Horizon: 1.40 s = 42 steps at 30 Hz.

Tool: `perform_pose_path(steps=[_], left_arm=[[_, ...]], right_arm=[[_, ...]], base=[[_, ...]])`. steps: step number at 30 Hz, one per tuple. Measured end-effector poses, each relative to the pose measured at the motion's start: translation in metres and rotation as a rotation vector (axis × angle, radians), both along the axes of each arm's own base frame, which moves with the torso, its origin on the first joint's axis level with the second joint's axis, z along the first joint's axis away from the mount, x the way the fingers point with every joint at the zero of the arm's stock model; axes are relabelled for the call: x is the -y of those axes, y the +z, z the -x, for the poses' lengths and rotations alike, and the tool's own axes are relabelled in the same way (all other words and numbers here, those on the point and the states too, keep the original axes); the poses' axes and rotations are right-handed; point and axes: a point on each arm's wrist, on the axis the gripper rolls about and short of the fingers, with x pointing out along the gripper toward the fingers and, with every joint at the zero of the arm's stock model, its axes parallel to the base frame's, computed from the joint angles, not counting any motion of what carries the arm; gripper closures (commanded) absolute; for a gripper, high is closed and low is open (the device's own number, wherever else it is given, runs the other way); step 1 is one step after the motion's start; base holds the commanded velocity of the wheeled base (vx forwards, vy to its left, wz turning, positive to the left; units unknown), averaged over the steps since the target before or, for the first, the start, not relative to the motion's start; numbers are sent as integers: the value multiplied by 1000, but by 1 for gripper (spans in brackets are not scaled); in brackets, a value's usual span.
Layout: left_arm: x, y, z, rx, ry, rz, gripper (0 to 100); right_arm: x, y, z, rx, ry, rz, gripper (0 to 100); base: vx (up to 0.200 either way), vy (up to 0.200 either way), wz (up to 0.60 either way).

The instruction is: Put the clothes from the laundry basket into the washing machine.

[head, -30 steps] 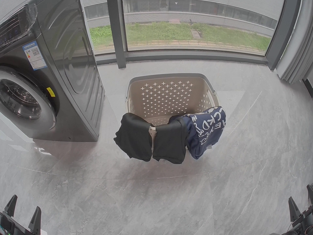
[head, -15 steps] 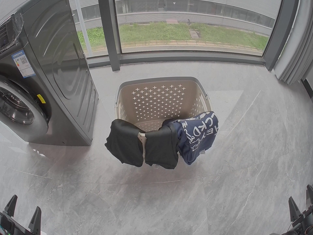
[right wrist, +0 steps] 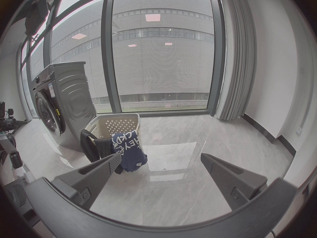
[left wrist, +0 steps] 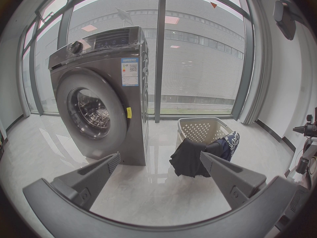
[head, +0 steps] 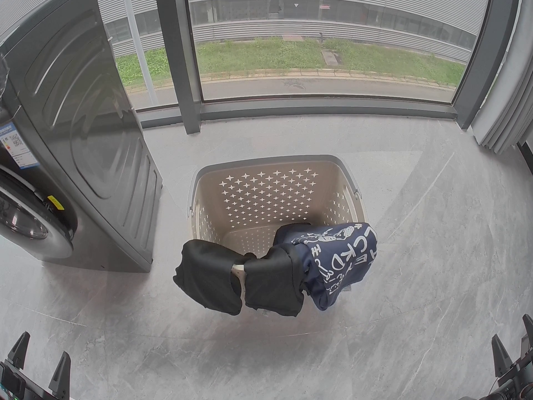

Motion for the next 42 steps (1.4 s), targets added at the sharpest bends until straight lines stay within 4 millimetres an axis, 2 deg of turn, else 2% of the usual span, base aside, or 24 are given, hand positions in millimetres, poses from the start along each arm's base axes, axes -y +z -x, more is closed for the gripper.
perform_pose_path(steps=[7,13,19,28,37,42], left_arm=[[0,0,0,-1,-1,0,0],[0,0,0,0,0,0,0],[0,0,0,0,0,0,0],[0,0,0,0,0,0,0],[0,0,0,0,0,1,0],[0,0,0,0,3,1,0]], right_arm=[[0,0,0,1,0,0,0],[0,0,0,1,1,0,0],[0,0,0,1,0,0,0],[0,0,0,0,1,0,0],[0,0,0,0,1,0,0],[0,0,0,0,1,0,0]], base=[[200,0,0],[0,0,0],[0,-200,0],[0,0,0],[200,0,0],[80,0,0]])
